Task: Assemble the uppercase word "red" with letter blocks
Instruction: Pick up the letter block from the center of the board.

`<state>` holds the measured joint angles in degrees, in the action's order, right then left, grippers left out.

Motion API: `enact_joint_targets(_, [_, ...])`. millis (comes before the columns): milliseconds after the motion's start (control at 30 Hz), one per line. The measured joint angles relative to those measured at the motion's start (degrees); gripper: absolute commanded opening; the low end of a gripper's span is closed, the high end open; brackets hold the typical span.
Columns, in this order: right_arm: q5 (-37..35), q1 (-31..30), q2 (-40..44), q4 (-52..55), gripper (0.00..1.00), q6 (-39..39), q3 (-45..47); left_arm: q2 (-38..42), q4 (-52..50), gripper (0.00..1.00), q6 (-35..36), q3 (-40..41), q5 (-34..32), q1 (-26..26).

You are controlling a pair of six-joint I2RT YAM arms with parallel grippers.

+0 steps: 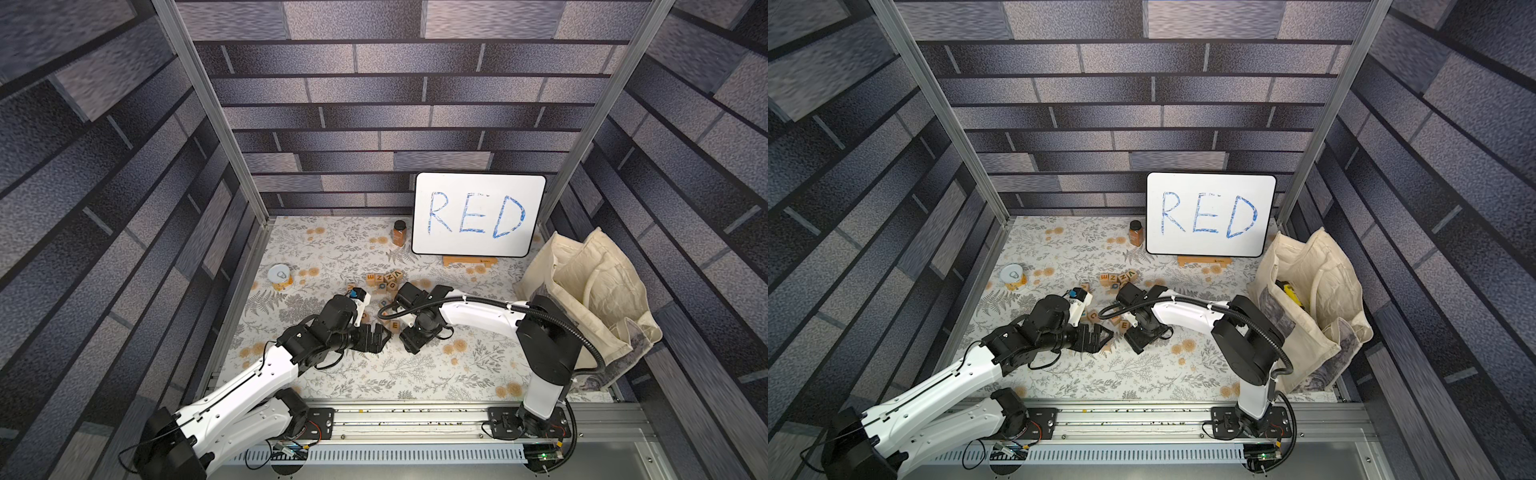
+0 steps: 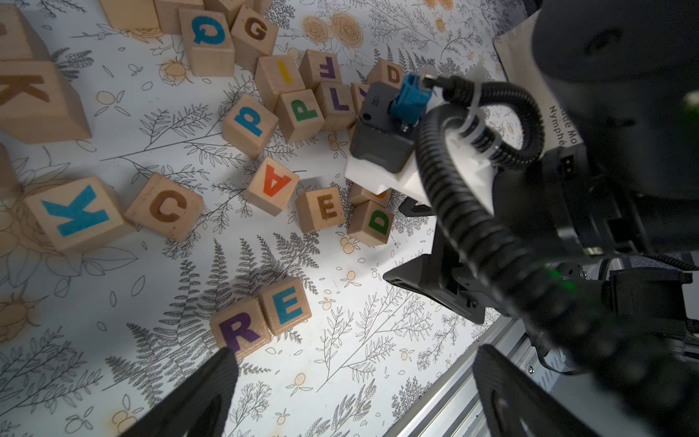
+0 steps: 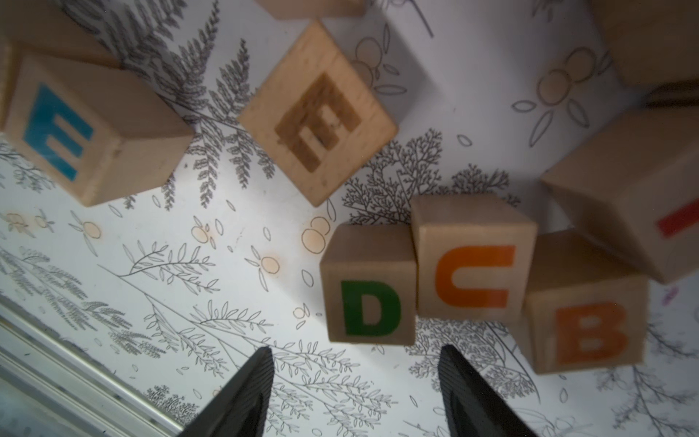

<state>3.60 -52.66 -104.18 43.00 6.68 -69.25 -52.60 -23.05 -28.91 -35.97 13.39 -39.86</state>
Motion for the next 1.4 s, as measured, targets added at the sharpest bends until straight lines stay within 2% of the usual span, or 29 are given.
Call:
enact_joint_targets(567, [0.2, 1.7, -4.46, -0.02, 0.58, -1.7, -5.64, 0.0, 0.46, 1.0, 0.04, 0.74, 0.17, 0.57])
enact_joint_targets(667, [0.17, 1.7, -5.05, -0.02, 0.52, -1.75, -6.36, 0.0, 0.46, 1.0, 0.04, 0.74, 0.17, 0.66])
enact_joint_targets(900, [0.2, 1.79, -5.53, 0.24, 0.25, -1.31, -6.75, 0.35, 0.42, 1.0, 0.24, 0.9, 0.22, 1.16])
enact_joint_targets(1400, [3.06, 1.86, -4.92, 0.63, 0.21, 8.79, -7.96, 2.05, 0.35, 1.0, 0.24, 1.77, 0.39, 1.33])
